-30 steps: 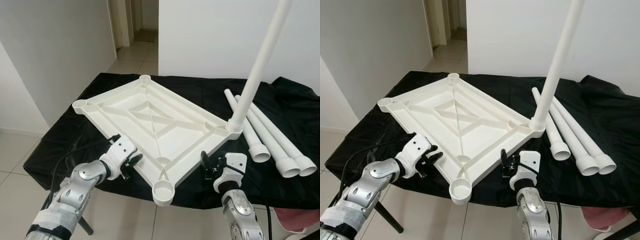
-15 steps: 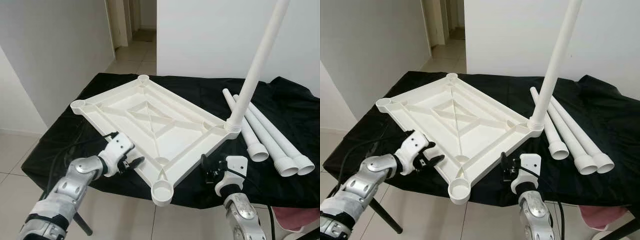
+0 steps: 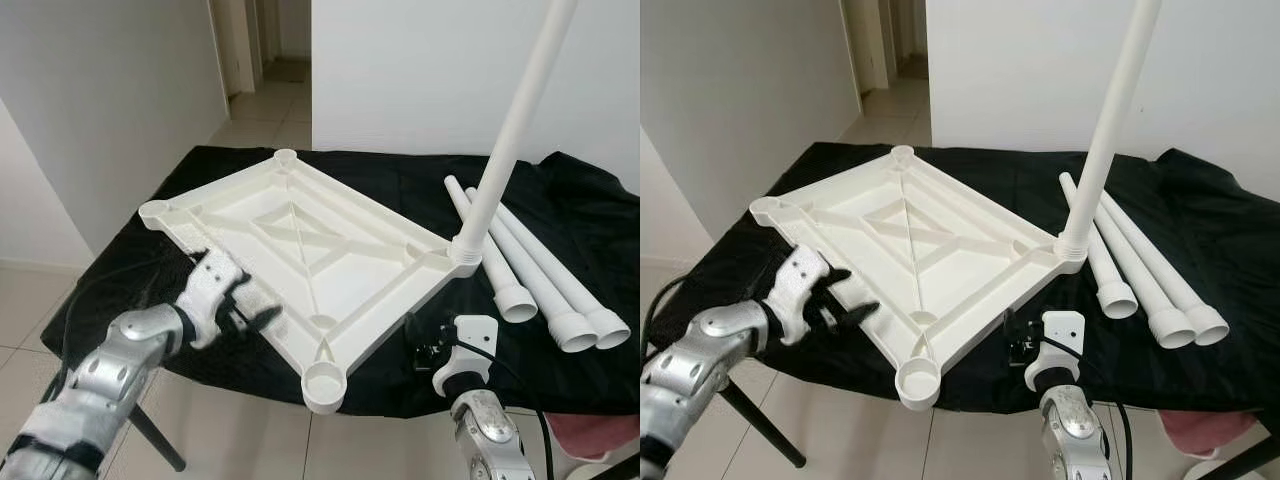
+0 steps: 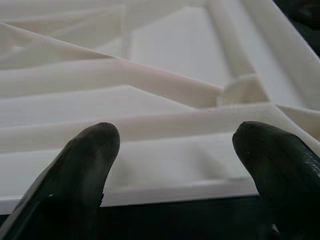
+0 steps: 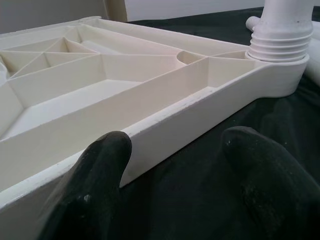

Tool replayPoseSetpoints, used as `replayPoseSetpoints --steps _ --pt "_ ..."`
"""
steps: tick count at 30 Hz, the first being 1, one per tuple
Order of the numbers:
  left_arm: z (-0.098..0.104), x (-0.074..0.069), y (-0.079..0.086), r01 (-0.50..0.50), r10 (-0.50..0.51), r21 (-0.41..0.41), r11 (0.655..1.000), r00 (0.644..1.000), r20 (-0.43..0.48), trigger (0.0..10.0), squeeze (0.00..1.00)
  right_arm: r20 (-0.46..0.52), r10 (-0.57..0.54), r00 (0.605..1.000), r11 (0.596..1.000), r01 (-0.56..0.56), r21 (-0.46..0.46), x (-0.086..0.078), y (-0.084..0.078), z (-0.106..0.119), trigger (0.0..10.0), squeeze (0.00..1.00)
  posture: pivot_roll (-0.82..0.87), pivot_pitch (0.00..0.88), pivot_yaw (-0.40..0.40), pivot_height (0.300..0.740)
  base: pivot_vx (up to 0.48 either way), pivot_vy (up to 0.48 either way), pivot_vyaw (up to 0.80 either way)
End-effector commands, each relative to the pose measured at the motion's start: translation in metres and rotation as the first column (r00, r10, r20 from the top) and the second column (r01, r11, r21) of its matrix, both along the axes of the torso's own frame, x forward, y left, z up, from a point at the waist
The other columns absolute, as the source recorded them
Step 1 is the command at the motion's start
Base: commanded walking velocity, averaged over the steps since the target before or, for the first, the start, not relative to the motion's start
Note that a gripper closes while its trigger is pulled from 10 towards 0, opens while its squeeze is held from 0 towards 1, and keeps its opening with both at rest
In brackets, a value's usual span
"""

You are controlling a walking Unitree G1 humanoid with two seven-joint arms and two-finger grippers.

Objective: Building children table

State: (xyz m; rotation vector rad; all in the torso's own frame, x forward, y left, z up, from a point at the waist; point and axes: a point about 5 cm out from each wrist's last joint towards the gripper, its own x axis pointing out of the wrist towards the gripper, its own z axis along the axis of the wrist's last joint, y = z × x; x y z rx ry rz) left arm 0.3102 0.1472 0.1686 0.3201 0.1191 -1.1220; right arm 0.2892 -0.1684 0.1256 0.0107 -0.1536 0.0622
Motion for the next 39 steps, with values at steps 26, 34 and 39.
replayPoseSetpoints --steps 26,34,39 --pt "-0.006 0.013 0.0 0.233 -0.236 0.212 0.949 0.972 -0.011 10.0 0.0 -0.025 0.145 0.989 0.988 -0.146 -0.051 0.002 0.019 -0.002 10.0 0.0 -0.04 0.121 0.057 0.74 0.0 0.0 0.0" --pt "0.005 0.016 0.008 0.274 -0.278 0.191 0.942 0.961 -0.008 10.0 0.0 -0.035 0.155 0.987 0.985 -0.157 -0.071 -0.003 0.016 -0.005 10.0 0.0 -0.04 0.12 0.066 0.74 0.0 0.0 0.0" --pt "0.002 0.016 0.012 0.316 -0.327 0.295 0.902 0.945 -0.011 10.0 0.0 -0.046 0.179 0.983 0.979 -0.183 -0.086 -0.004 0.018 -0.008 10.0 0.0 -0.03 0.114 0.069 0.74 0.0 0.0 0.0"
